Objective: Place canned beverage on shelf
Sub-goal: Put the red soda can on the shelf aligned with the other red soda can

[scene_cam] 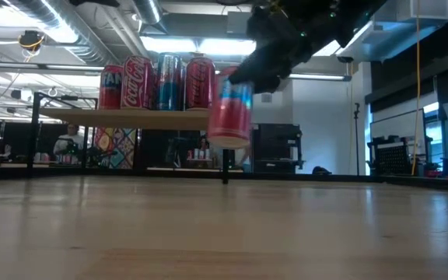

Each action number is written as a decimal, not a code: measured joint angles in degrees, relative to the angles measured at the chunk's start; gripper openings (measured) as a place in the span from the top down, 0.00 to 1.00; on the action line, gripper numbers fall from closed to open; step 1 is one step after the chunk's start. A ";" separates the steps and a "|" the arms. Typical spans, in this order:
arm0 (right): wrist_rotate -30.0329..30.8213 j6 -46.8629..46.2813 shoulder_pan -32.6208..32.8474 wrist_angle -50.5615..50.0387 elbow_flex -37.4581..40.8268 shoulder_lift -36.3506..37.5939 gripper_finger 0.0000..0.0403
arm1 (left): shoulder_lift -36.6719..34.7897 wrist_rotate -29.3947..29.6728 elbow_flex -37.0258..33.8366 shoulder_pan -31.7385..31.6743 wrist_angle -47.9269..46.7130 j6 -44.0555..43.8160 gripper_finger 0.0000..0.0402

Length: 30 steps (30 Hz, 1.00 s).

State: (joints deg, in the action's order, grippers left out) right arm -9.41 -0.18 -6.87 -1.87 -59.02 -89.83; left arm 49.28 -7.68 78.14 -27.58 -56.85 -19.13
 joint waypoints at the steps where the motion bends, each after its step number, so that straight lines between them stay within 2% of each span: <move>1: 0.38 -0.86 0.73 1.36 0.00 -0.76 0.34 | 0.02 0.04 -0.37 1.22 -0.19 -0.50 0.03; 5: 3.09 -1.78 3.32 5.42 -0.07 -3.73 0.34 | 0.13 1.45 -2.16 6.26 -0.17 -2.87 0.04; 8: 5.06 -1.76 4.48 4.82 -2.57 -6.54 0.34 | 0.16 3.40 -3.64 9.90 0.02 -5.07 0.06; 14: 4.90 -1.71 4.68 3.80 -8.88 -13.52 0.34 | 0.20 6.35 -5.61 15.19 0.25 -7.86 0.08; 17: 4.86 -1.44 4.65 -0.04 -13.12 -16.09 0.34 | 0.20 8.24 -5.65 17.29 0.24 -8.93 0.08; 22: 3.83 -0.89 4.65 -6.40 -19.28 -19.92 0.34 | 0.17 9.93 -5.65 19.66 -0.01 -10.40 0.08; 30: 3.46 -1.06 4.65 -7.64 -20.92 -22.19 0.33 | 0.20 9.99 -5.65 20.68 -0.10 -10.53 0.08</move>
State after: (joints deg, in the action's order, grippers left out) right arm -5.95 -1.23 -2.22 -9.51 -79.94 -112.02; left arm 49.47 2.31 72.49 -6.90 -56.95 -29.66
